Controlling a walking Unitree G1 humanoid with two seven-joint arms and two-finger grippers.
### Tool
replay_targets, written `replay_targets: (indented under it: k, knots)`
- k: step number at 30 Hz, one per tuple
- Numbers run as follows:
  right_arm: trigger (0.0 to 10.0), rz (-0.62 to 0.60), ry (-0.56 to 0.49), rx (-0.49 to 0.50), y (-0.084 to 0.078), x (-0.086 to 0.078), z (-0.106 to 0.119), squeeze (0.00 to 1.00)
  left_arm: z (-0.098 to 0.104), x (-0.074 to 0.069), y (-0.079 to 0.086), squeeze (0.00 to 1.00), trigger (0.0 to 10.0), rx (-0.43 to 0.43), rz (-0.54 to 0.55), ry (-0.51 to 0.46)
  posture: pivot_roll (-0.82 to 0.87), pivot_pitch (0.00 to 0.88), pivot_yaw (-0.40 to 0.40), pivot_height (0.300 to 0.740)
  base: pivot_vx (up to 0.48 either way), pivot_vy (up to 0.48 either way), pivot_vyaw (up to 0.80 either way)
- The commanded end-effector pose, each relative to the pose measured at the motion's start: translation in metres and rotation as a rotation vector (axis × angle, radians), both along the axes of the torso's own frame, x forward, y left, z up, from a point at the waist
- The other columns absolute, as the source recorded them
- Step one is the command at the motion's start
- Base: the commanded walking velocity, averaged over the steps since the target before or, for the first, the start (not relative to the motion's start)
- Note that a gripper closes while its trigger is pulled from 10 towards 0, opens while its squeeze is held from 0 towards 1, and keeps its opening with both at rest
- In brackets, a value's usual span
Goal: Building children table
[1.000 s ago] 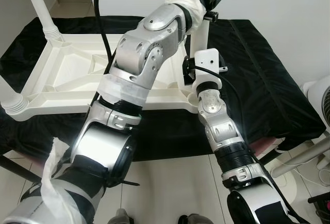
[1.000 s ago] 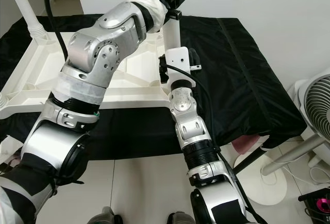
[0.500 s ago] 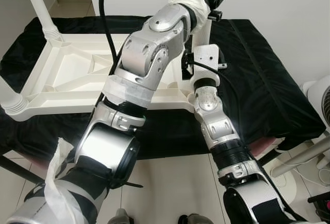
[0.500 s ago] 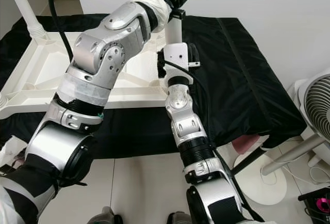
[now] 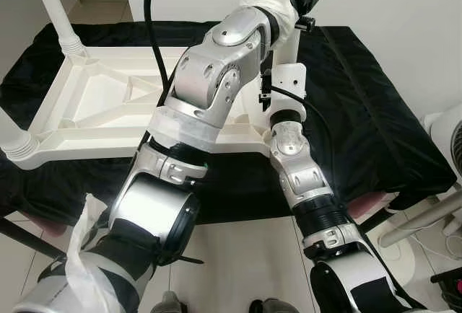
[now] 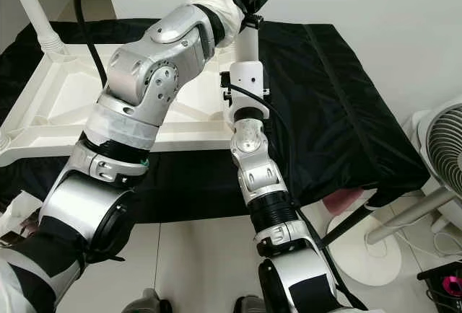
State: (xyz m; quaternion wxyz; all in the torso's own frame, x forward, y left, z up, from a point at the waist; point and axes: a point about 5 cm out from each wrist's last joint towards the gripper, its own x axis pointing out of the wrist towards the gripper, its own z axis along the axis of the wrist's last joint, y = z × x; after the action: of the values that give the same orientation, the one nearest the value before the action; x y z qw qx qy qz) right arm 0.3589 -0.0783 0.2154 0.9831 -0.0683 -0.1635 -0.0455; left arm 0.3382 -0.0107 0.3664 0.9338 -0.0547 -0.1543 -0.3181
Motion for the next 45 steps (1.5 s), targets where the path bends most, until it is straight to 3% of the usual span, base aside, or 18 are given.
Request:
replay_targets:
  k: [1, 2, 3, 5, 6, 17, 18, 19, 21, 32, 33, 37, 41, 45]
  knots:
    - [0.0, -0.02, 0.009, 0.029, -0.003, 0.002, -0.001, 0.0, 0.008, -0.001, 0.001, 0.0, 10.0, -0.016, 0.02, -0.027, -0.04, 0.051, 0.015, 0.74, 0.0, 0.0, 0.0]
    - [4.6, -0.026, 0.009, 0.031, -0.004, 0.002, -0.001, 0.0, 0.008, -0.001, 0.001, 0.0, 10.0, -0.013, 0.021, -0.027, -0.04, 0.051, 0.017, 0.74, 0.0, 0.0, 0.0]
    - [10.0, -0.028, 0.015, 0.033, -0.004, 0.002, -0.001, 0.0, 0.008, -0.001, 0.001, 0.0, 10.0, -0.013, 0.019, -0.03, -0.04, 0.051, 0.017, 0.74, 0.0, 0.0, 0.0]
    - [10.0, -0.022, 0.018, 0.04, -0.004, 0.003, -0.002, 0.0, 0.009, -0.001, 0.001, 0.0, 10.0, -0.023, 0.009, -0.031, -0.04, 0.051, 0.017, 0.74, 0.0, 0.0, 0.0]
    - [10.0, -0.015, 0.019, 0.045, -0.004, 0.003, -0.002, 0.0, 0.009, -0.002, 0.001, 1.0, 10.0, -0.042, -0.011, -0.026, -0.04, 0.051, 0.018, 0.74, 0.0, 0.0, 0.0]
    - [10.0, -0.031, 0.017, 0.084, -0.01, 0.004, 0.002, 0.0, 0.013, -0.012, -0.005, 1.0, 10.0, -0.054, -0.106, -0.085, -0.05, 0.054, 0.026, 0.74, 0.0, 0.0, 0.0]
    - [10.0, -0.038, 0.018, 0.09, -0.013, 0.005, 0.002, 0.0, 0.013, -0.016, -0.006, 0.69, 10.0, -0.062, -0.135, -0.091, -0.05, 0.053, 0.028, 0.74, 0.0, 0.0, 0.0]
    - [10.0, -0.038, 0.018, 0.09, -0.013, 0.005, 0.002, 0.0, 0.013, -0.016, -0.006, 0.69, 10.0, -0.062, -0.135, -0.091, -0.05, 0.053, 0.028, 0.74, 0.0, 0.0, 0.0]
    - [10.0, -0.052, 0.021, 0.102, -0.018, 0.006, 0.002, 0.0, 0.014, -0.023, -0.008, 0.0, 10.0, -0.091, -0.19, -0.093, -0.05, 0.05, 0.029, 0.74, 0.0, 0.0, 0.0]
    - [10.0, -0.084, 0.028, 0.131, -0.036, 0.008, 0.001, 0.0, 0.007, -0.029, 0.002, 0.0, 10.0, -0.145, -0.313, -0.061, -0.05, 0.042, 0.032, 0.74, 0.0, 0.0, 0.0]
    - [10.0, -0.091, 0.028, 0.134, -0.04, 0.008, 0.0, 0.0, 0.005, -0.025, 0.005, 0.0, 10.0, -0.143, -0.319, -0.052, -0.05, 0.04, 0.033, 0.74, 0.0, 0.0, 0.0]
    - [10.0, -0.112, 0.043, 0.133, -0.051, 0.008, -0.005, 0.0, -0.008, 0.012, 0.008, 0.0, 10.0, -0.129, -0.245, 0.045, -0.05, 0.038, 0.03, 0.74, 0.0, 0.0, 0.0]
    - [10.0, -0.099, 0.046, 0.138, -0.052, 0.007, -0.006, 0.0, -0.012, 0.018, 0.007, 0.0, 10.0, -0.119, -0.217, 0.064, -0.05, 0.034, 0.026, 0.74, 0.0, 0.0, 0.0]
    - [10.0, 0.01, 0.041, 0.122, -0.051, 0.007, -0.006, 0.0, -0.036, 0.027, 0.019, 0.0, 10.0, -0.113, -0.128, 0.127, -0.05, 0.029, 0.024, 0.74, 0.0, 0.0, 0.0]
